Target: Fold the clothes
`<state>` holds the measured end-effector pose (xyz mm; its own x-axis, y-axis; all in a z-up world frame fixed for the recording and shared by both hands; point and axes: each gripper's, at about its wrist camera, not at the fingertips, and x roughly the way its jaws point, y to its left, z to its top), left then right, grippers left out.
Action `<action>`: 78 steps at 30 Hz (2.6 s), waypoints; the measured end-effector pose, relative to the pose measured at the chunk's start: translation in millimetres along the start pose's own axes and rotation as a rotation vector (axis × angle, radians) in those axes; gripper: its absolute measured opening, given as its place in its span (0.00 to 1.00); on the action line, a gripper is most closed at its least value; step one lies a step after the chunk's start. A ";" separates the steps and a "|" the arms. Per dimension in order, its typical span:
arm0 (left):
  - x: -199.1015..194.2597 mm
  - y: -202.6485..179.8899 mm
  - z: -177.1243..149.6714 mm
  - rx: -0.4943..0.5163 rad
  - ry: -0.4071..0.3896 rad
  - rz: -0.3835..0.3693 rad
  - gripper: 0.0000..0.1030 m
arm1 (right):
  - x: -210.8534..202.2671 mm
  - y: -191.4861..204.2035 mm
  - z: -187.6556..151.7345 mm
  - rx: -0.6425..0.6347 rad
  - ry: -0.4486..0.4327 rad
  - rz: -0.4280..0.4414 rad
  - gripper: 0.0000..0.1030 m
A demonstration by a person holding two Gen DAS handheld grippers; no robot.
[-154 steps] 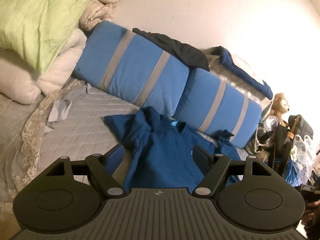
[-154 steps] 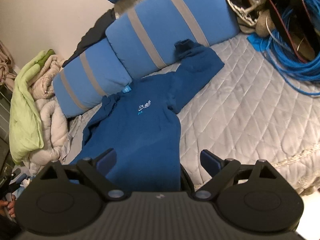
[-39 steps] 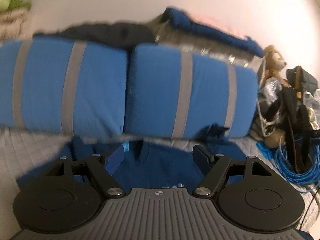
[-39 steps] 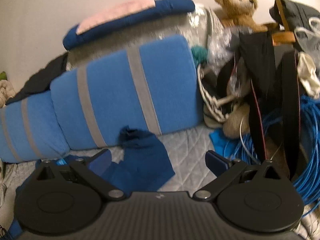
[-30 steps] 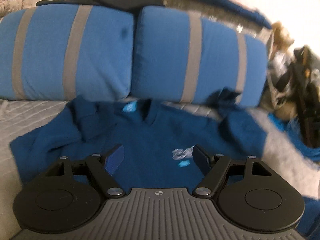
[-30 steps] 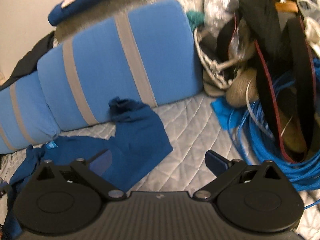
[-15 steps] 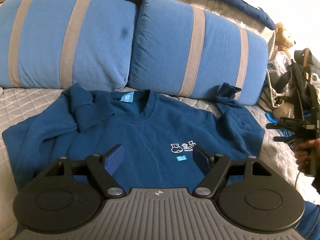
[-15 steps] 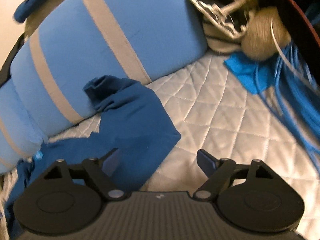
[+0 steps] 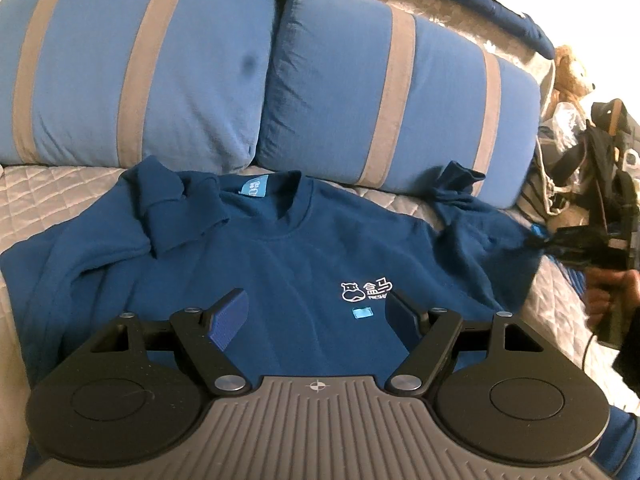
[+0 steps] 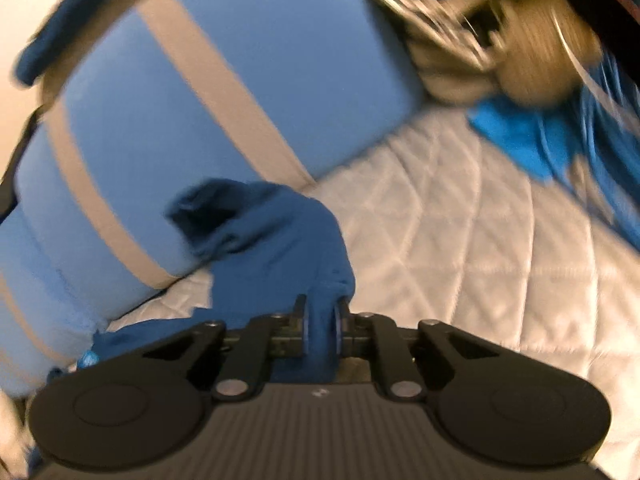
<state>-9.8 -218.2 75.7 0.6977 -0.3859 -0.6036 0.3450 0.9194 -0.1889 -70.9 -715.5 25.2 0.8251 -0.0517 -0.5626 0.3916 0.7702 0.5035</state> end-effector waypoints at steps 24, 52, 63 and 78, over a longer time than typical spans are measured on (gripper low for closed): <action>-3.8 22.6 2.0 -0.111 -0.012 0.054 0.73 | -72.6 262.5 -124.7 -1.004 0.274 0.422 0.40; 2.4 15.9 2.4 -0.075 0.010 0.047 0.73 | 31.9 108.1 -116.5 -1.167 0.032 -0.159 0.67; 1.0 14.3 2.3 -0.073 0.005 0.045 0.73 | -6.7 122.0 -108.5 -1.415 0.020 -0.100 0.04; -4.8 13.1 3.6 -0.081 -0.014 0.015 0.73 | -122.7 92.8 -51.9 -1.305 0.348 -0.074 0.03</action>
<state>-6.4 -204.6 78.9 0.7116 -0.3724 -0.5958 0.2829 0.9281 -0.2422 -156.9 -604.6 106.9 0.5981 -0.1062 -0.7944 -0.3995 0.8197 -0.4104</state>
